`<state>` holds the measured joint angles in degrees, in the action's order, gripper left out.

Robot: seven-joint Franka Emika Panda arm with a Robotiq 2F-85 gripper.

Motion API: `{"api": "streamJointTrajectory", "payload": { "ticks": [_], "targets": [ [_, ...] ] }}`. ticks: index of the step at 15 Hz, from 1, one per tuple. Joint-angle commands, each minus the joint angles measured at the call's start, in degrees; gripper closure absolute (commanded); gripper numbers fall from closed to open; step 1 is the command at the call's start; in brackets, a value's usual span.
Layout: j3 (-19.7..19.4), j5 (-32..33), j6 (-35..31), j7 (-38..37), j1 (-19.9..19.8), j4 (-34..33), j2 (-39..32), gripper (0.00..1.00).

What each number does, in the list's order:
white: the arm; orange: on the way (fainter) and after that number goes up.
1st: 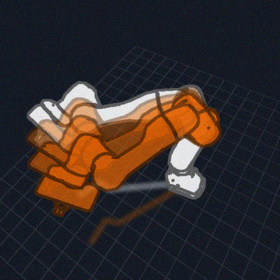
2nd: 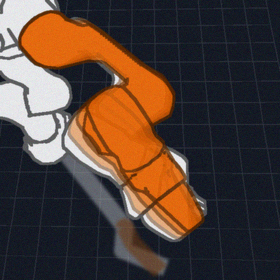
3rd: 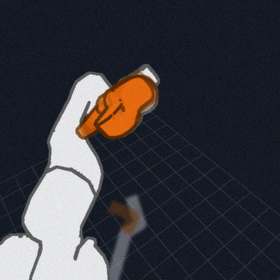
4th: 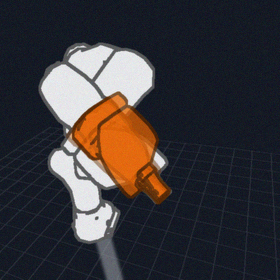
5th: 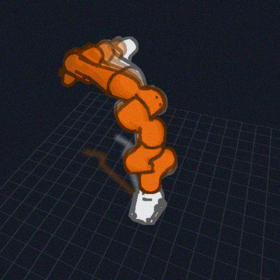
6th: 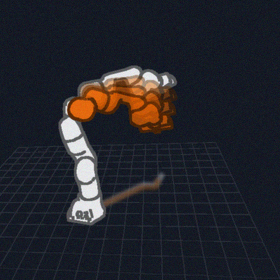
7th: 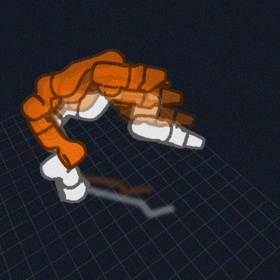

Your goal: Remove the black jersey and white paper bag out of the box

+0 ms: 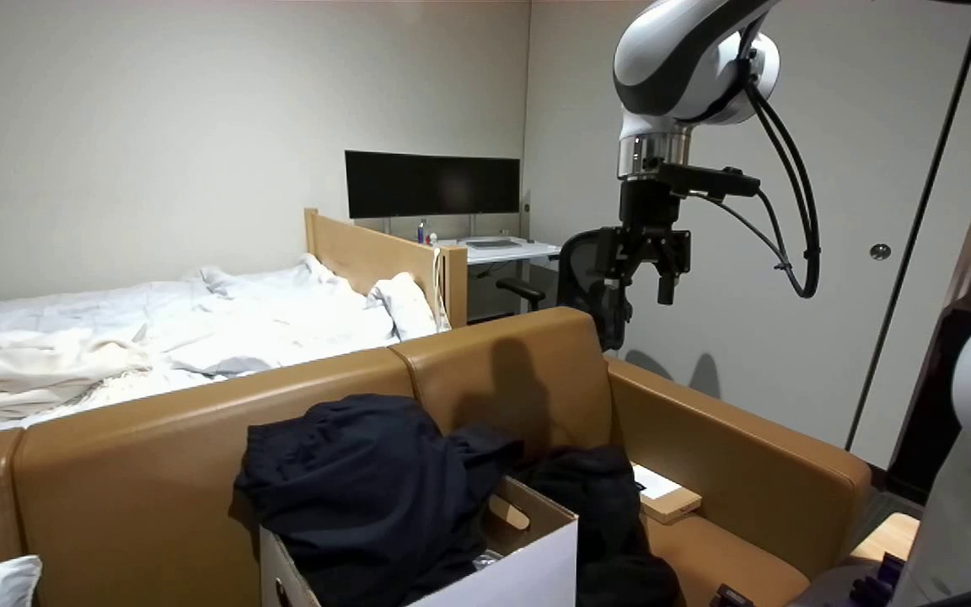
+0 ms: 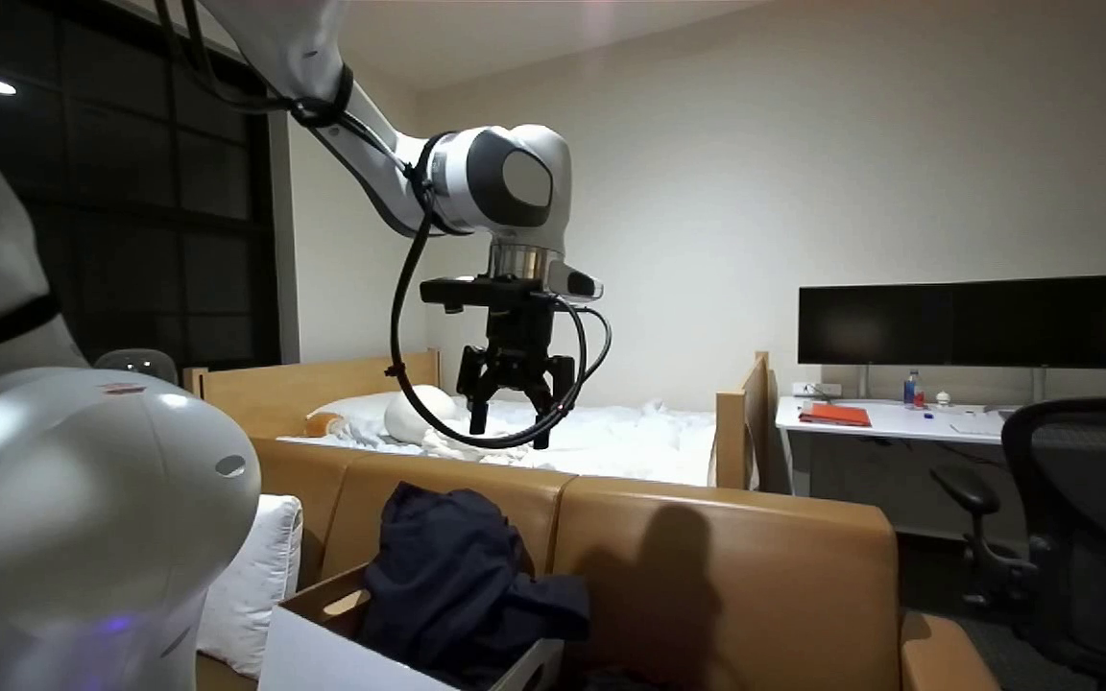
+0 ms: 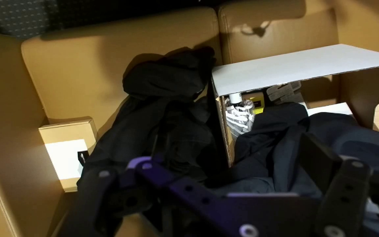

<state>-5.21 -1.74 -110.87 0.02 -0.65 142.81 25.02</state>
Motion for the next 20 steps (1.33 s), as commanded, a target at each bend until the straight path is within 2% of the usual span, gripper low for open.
{"api": "streamJointTrajectory", "payload": {
  "ticks": [1,12,17,20],
  "targets": [
    [0.78,-0.34,0.11,0.32,-0.87,-0.08,-0.05,0.0],
    [0.78,-0.34,0.11,0.32,-0.87,-0.08,-0.05,0.0],
    [0.42,-1.1,-0.78,3.08,0.22,-8.65,-8.17,0.0],
    [1.53,-1.46,-2.88,4.71,1.56,-17.08,-16.91,0.0]
  ]
}}
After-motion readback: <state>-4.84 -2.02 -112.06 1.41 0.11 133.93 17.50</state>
